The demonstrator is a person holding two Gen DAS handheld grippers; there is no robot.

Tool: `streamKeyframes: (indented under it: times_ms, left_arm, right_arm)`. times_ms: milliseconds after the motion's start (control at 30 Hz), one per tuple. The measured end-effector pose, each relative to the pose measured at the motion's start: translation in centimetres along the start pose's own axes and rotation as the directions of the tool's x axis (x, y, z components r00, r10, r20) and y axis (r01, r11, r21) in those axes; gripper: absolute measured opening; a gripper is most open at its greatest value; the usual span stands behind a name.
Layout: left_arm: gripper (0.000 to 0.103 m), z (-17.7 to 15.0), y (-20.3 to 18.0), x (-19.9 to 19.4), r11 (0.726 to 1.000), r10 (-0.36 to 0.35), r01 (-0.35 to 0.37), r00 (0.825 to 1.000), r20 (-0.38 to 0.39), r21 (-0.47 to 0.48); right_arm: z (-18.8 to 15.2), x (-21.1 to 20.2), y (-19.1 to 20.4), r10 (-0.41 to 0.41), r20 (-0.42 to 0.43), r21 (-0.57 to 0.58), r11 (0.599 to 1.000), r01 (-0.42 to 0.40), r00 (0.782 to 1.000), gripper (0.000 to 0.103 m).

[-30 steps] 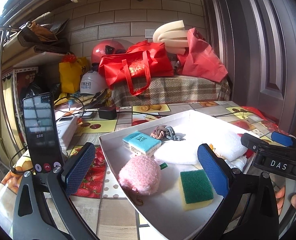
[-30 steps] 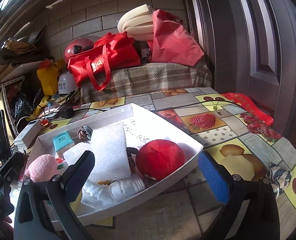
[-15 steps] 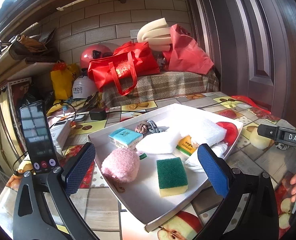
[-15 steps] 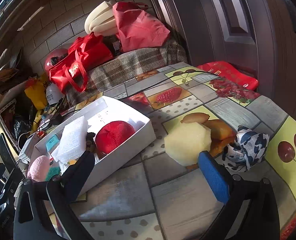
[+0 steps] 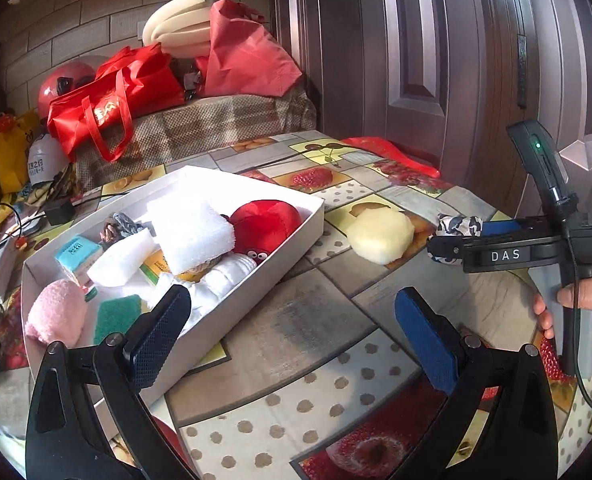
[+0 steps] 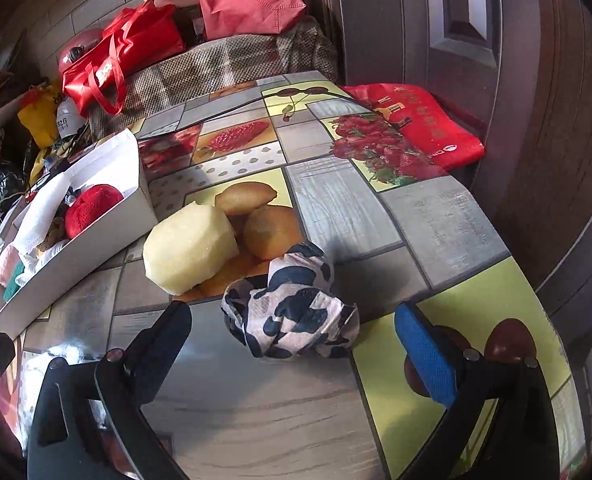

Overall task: Organize soft objects
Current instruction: 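Grasp the pale yellow sponge with the left tool while the right tool grasps the blue-white patterned cloth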

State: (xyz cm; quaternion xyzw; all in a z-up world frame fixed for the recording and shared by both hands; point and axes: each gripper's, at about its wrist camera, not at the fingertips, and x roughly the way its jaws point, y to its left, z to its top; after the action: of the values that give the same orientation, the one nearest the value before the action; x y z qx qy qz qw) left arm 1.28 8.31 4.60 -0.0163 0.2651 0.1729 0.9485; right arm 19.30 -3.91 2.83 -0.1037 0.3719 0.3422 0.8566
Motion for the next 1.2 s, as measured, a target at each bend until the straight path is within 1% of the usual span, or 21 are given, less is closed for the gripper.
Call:
streamKeyframes:
  times_ms: [33,67,100,133,167,233,300,367,433,533,633,767,833,867,900,933,967,1000,1067,1133,1200]
  left_arm:
    - [0.103,0.3,-0.9,0.5,1.000,-0.003,0.003,1.000,-0.009,0.027]
    - [0.103,0.5,-1.7,1.0,0.999,-0.005,0.006,1.000,-0.019,0.050]
    - [0.103,0.7,-2.5,1.5,0.997,-0.006,0.008,1.000,-0.030,0.072]
    - [0.103,0.9,-3.2,2.0,0.996,-0.007,0.011,0.999,-0.040,0.092]
    - [0.103,1.1,-3.8,2.4,0.994,-0.010,0.015,0.999,-0.049,0.108]
    - [0.103,1.6,-4.7,3.4,0.992,-0.020,0.028,0.998,-0.062,0.124]
    - [0.103,2.3,-5.4,4.7,0.991,-0.036,0.046,0.996,-0.081,0.124]
    - [0.103,2.9,-5.8,6.4,0.991,-0.049,0.063,0.992,-0.117,0.115]
    - [0.103,3.6,-6.2,8.2,0.992,-0.048,0.066,0.986,-0.157,0.109]
    - [0.103,4.3,-6.4,10.4,0.993,-0.024,0.046,0.980,-0.200,0.110]
    - [0.103,4.8,-6.4,11.9,0.994,-0.002,0.026,0.974,-0.226,0.105]
    - [0.103,5.3,-7.2,13.6,0.991,0.001,0.033,0.967,-0.257,0.128]
    - [0.103,5.2,-8.0,14.3,0.986,-0.006,0.053,0.958,-0.287,0.159]
    - [0.102,5.2,-8.2,14.4,0.983,-0.011,0.062,0.957,-0.288,0.170]
    - [0.094,5.2,-8.4,14.2,0.982,-0.016,0.068,0.960,-0.279,0.177]
    - [0.068,5.2,-8.4,14.0,0.981,-0.024,0.075,0.962,-0.270,0.180]
    - [0.059,5.2,-8.5,13.8,0.981,-0.024,0.073,0.965,-0.263,0.179]
    - [0.059,5.3,-8.3,13.7,0.982,-0.018,0.065,0.967,-0.255,0.176]
    - [0.057,5.4,-8.0,13.2,0.985,-0.034,0.072,0.972,-0.232,0.158]
    - [0.056,5.6,-7.5,12.1,0.989,-0.048,0.073,0.982,-0.184,0.132]
    - [0.056,5.7,-6.9,10.9,0.993,-0.044,0.058,0.989,-0.138,0.102]
  right_arm:
    - [0.3,0.5,0.3,0.000,-0.011,-0.030,1.000,-0.001,1.000,0.073]
    - [0.4,1.1,0.6,-0.005,-0.037,-0.054,0.999,0.003,0.999,0.057]
    - [0.4,1.3,0.7,-0.021,-0.045,-0.076,0.997,0.018,0.999,0.050]
    - [0.3,1.0,0.7,-0.015,-0.040,-0.089,0.996,0.012,0.999,0.044]
    - [0.1,0.8,0.6,-0.015,-0.038,-0.102,0.995,0.011,0.999,0.041]
    - [-0.4,0.1,-0.6,-0.036,-0.026,-0.085,0.996,0.034,0.999,0.040]
    - [-0.6,-0.6,-2.5,-0.035,-0.011,-0.019,0.999,0.035,0.999,0.040]
    - [-0.7,-1.0,-4.3,-0.001,0.009,0.066,0.998,0.000,1.000,0.040]
    - [-0.7,-1.2,-5.2,0.041,0.019,0.115,0.992,-0.043,0.999,0.040]
    - [-0.8,-1.4,-5.7,0.070,0.033,0.149,0.986,-0.074,0.997,0.040]
    - [-0.8,-1.5,-6.2,0.098,0.043,0.180,0.978,-0.104,0.994,0.040]
    - [-0.8,-1.4,-6.2,0.110,0.046,0.188,0.975,-0.117,0.993,0.041]
    - [-0.8,-1.4,-6.2,0.116,0.047,0.193,0.973,-0.123,0.992,0.041]
    - [-0.8,-1.3,-6.2,0.118,0.048,0.195,0.973,-0.125,0.992,0.041]
    - [-0.8,-1.3,-6.3,0.119,0.046,0.197,0.972,-0.126,0.992,0.041]
    - [-0.8,-1.3,-6.2,0.118,0.047,0.196,0.973,-0.125,0.992,0.041]
    - [-0.8,-1.3,-6.1,0.116,0.046,0.194,0.973,-0.122,0.992,0.041]
    - [-0.8,-1.3,-6.1,0.113,0.046,0.192,0.974,-0.120,0.993,0.041]
    - [-0.8,-1.3,-6.1,0.105,0.046,0.189,0.976,-0.112,0.993,0.041]
    - [-0.8,-1.3,-6.1,0.095,0.046,0.188,0.977,-0.102,0.994,0.041]
    - [-0.8,-1.4,-6.2,0.081,0.050,0.193,0.977,-0.089,0.995,0.041]
